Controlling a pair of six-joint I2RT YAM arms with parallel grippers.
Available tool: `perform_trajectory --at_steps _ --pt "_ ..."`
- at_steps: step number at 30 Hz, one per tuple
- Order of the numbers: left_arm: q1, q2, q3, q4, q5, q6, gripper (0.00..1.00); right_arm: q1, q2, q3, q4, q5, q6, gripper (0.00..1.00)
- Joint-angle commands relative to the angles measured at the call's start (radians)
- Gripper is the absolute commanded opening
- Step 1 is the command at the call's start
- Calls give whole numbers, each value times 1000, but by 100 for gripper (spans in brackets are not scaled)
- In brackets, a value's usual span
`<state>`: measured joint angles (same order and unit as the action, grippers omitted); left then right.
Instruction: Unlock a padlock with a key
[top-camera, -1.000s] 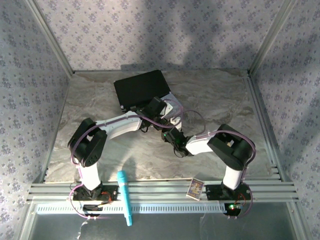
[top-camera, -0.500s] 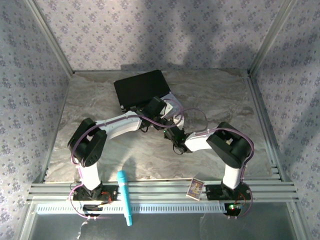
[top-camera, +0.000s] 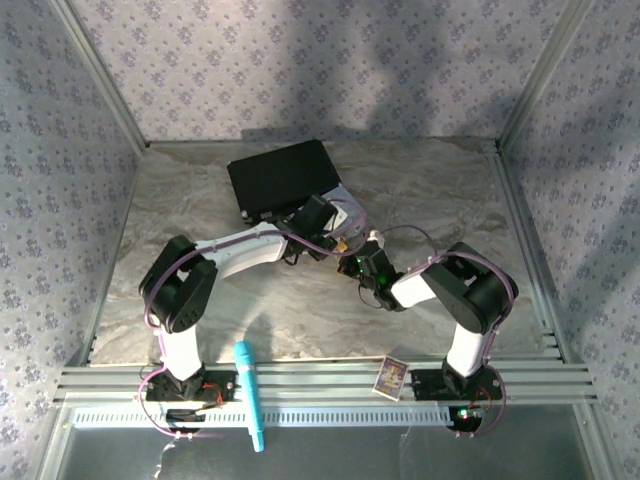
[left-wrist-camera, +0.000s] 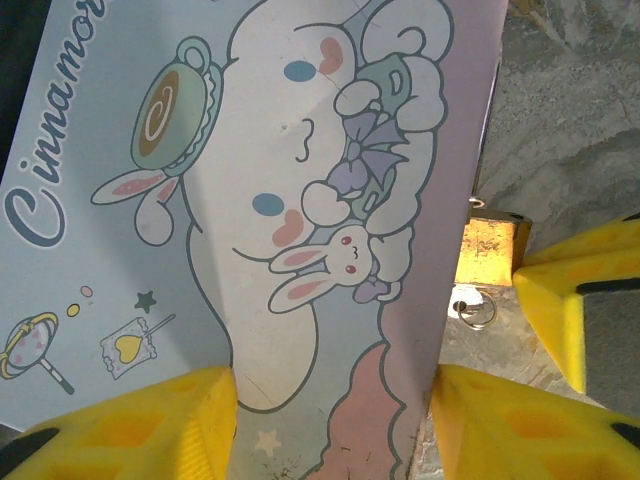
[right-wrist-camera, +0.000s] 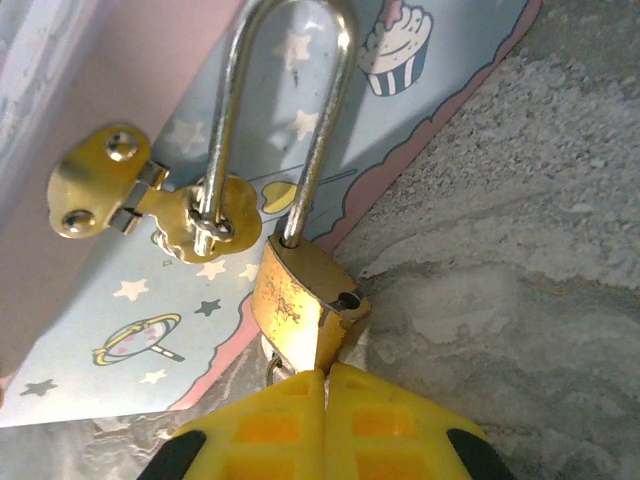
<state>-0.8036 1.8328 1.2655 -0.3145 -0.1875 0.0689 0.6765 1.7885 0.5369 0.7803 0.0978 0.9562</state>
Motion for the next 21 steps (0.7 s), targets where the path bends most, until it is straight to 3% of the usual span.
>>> perform_trajectory --at_steps 1,6,21 --pt "-11 83 -48 -196 66 -27 54 -35 72 -38 103 -140 92 0" --pt "-18 89 -37 -208 49 -25 54 -75 127 -45 248 -222 172 0" --pt "-31 98 -34 -220 34 -19 54 -126 154 -67 336 -247 231 0"
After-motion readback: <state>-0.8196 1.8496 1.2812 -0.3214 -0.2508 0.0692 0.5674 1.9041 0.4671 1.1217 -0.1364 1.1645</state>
